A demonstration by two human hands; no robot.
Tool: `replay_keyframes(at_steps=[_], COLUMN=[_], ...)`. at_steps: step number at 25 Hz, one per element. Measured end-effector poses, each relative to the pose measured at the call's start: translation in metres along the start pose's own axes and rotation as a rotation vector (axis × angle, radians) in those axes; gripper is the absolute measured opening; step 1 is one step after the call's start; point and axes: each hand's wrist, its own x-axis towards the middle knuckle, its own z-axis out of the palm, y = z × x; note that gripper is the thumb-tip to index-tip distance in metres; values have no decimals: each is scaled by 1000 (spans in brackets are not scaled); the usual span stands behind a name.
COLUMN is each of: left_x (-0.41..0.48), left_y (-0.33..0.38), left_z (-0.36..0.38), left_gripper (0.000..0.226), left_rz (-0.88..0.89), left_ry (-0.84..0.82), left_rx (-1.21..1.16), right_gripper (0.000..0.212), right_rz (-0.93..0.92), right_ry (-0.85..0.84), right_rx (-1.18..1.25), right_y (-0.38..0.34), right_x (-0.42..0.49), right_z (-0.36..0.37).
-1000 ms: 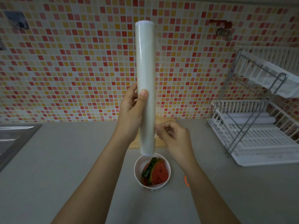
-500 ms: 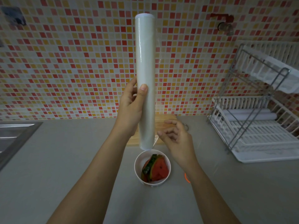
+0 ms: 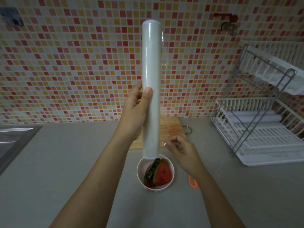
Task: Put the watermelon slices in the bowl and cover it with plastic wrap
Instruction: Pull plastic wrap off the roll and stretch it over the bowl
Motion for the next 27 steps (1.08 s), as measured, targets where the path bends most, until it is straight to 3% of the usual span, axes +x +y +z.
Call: replay_keyframes(at_steps=[2, 7, 12, 15, 18, 21, 24, 27], left_x=[-3, -23, -38, -45, -50, -54, -55, -56], left_y=[-7, -39, -69, -86, -99, -109, -117, -121], left_z=[-1, 5, 12, 20, 27, 27, 24, 17], left_gripper=[40, 34, 31, 24, 43, 38, 28, 33], left_rz=[-62, -203, -248, -401, -591, -596, -607, -648], left_ry=[-27, -39, -21, 84, 109, 96, 117, 147], left_rx=[8, 74, 127, 174, 203, 316, 402, 314], right_gripper=[47, 71, 37, 39, 35, 29, 36, 40], right_rz=[26, 148, 23, 58, 111, 139, 174, 214], right_ry=[26, 223, 400, 450, 405, 410, 408, 400], right_rx=[158, 171, -10, -104, -136, -186, -234, -252], right_y=[-1, -30, -16, 6, 26, 43, 57, 68], right_x=[3, 46, 53, 50, 45, 39, 35, 30], right_z=[0, 23, 38, 40, 41, 36, 31, 29])
